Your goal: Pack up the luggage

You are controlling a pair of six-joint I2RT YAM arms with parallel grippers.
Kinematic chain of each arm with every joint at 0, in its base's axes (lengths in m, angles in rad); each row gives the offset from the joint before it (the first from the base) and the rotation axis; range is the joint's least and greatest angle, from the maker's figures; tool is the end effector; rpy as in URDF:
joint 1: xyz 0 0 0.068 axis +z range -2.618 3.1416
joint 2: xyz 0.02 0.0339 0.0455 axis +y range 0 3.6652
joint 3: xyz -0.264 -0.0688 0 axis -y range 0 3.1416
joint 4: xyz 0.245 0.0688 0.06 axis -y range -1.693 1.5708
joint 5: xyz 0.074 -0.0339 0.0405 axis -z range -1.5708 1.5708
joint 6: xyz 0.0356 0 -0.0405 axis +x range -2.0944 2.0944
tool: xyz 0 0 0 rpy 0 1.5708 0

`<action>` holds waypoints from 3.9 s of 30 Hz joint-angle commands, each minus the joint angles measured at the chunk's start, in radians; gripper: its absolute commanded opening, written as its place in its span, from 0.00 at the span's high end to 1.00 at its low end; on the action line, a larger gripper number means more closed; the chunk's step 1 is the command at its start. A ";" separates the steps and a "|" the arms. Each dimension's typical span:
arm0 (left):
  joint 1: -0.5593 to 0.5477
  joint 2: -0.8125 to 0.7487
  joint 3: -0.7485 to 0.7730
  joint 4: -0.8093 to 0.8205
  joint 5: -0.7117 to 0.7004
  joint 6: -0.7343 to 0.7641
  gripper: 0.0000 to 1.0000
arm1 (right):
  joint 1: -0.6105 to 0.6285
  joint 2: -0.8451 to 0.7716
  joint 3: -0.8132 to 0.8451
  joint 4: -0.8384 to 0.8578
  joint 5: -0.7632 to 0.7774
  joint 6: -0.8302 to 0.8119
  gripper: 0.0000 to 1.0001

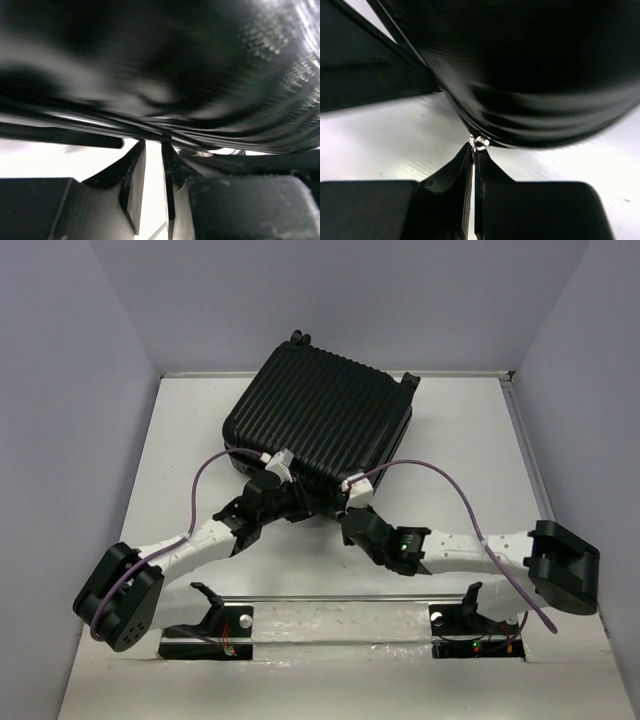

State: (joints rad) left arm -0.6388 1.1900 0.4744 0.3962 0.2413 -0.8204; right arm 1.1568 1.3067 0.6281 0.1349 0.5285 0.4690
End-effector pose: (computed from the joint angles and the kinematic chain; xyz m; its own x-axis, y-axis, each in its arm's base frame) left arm 0.1950 -0.1554 0.2090 -0.7286 -0.3436 -0.5926 0.3346 0.5763 -0.7456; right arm 0.1247 0.2392 0.2071 -0.4645 -0.0869 -0.8813 -0.4563 0.8764 0.1541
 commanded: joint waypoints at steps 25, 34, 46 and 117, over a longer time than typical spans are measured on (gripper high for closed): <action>0.333 -0.281 0.444 -0.487 -0.001 0.308 0.01 | 0.133 -0.404 -0.065 -0.363 -0.132 0.224 0.37; 0.718 0.054 0.639 -0.356 0.130 0.204 0.24 | -0.337 -0.364 -0.001 -0.341 -0.218 0.109 0.93; 0.814 0.591 0.891 -0.298 0.233 0.115 0.24 | -0.651 -0.103 0.053 -0.106 -0.398 0.085 0.93; 0.737 0.416 0.541 -0.327 0.360 0.319 0.17 | -0.651 0.267 0.529 -0.265 -0.717 0.019 0.35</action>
State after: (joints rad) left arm 0.1795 1.5726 1.1007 0.0944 0.4488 -0.4740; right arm 0.4938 1.5242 1.1904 -0.1349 -0.2989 0.5045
